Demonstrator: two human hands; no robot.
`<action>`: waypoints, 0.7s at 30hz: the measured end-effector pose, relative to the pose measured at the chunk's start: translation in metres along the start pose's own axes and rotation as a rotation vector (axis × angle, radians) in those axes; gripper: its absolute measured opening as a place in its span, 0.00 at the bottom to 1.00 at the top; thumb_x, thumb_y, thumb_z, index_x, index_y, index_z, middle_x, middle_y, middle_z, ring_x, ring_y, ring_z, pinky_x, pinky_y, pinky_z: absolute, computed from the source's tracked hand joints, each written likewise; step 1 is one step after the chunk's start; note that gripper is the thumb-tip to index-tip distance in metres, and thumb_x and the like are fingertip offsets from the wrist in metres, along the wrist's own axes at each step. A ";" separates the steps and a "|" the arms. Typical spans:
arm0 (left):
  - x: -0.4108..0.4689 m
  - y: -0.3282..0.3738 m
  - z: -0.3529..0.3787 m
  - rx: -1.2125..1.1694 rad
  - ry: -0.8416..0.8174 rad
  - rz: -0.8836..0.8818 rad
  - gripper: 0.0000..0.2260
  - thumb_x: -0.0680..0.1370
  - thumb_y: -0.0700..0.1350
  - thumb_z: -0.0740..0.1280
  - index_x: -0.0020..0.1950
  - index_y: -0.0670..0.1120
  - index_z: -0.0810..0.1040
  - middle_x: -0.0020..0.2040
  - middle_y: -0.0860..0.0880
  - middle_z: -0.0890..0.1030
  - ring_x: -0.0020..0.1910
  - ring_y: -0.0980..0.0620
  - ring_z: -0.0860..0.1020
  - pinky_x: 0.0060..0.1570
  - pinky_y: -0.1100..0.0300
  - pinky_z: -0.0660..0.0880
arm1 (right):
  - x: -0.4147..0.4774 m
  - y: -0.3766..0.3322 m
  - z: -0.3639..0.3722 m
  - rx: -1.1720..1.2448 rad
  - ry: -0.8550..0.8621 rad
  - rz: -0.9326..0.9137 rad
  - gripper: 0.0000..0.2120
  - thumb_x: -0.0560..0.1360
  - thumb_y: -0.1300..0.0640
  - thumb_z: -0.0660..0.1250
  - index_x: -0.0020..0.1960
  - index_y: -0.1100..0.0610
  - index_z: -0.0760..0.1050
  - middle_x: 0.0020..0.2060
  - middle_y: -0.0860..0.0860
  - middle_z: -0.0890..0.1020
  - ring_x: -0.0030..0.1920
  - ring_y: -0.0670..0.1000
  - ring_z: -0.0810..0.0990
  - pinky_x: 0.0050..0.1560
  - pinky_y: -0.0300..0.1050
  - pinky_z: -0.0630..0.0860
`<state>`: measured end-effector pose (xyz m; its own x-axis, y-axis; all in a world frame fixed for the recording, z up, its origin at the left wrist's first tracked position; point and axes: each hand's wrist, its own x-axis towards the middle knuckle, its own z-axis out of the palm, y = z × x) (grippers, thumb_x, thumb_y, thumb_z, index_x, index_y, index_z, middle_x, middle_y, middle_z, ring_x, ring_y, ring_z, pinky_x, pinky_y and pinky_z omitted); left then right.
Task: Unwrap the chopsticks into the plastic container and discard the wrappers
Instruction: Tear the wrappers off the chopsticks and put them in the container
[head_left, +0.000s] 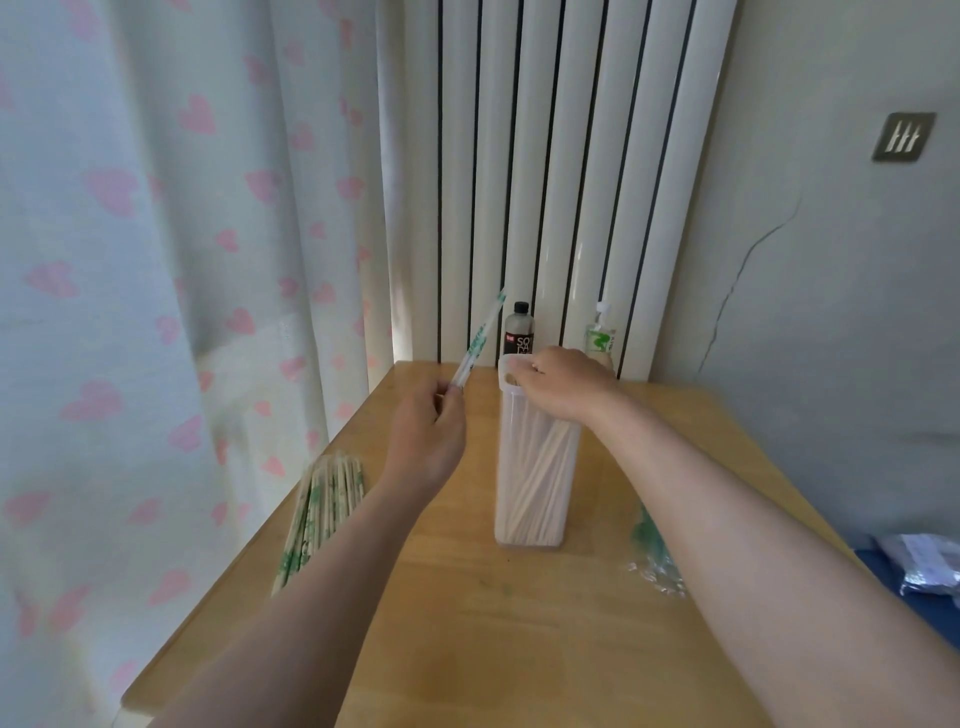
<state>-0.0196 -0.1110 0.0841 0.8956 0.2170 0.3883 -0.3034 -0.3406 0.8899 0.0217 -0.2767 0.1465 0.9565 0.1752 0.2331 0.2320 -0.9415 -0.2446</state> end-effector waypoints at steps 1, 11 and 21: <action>0.000 -0.001 0.000 0.005 0.001 0.001 0.09 0.84 0.47 0.58 0.47 0.47 0.74 0.37 0.47 0.77 0.32 0.52 0.72 0.33 0.53 0.70 | 0.001 0.001 0.000 0.023 0.017 -0.013 0.25 0.85 0.42 0.48 0.34 0.53 0.66 0.31 0.48 0.74 0.37 0.49 0.74 0.71 0.62 0.63; 0.004 -0.006 0.010 -0.021 -0.004 0.006 0.09 0.84 0.46 0.59 0.46 0.47 0.75 0.38 0.43 0.79 0.33 0.52 0.72 0.34 0.53 0.71 | -0.019 0.022 0.008 0.158 0.280 -0.349 0.26 0.84 0.54 0.60 0.27 0.55 0.63 0.21 0.48 0.64 0.24 0.48 0.64 0.30 0.45 0.63; -0.007 0.008 0.020 -0.087 -0.090 0.010 0.08 0.84 0.46 0.60 0.47 0.47 0.74 0.38 0.46 0.77 0.34 0.52 0.72 0.35 0.53 0.71 | -0.026 0.026 0.005 0.349 0.201 -0.242 0.16 0.83 0.53 0.60 0.40 0.57 0.78 0.34 0.50 0.79 0.35 0.49 0.76 0.38 0.47 0.73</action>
<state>-0.0216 -0.1336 0.0836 0.9166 0.1297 0.3781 -0.3363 -0.2608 0.9049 0.0042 -0.3043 0.1293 0.8223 0.2866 0.4916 0.5231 -0.7208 -0.4548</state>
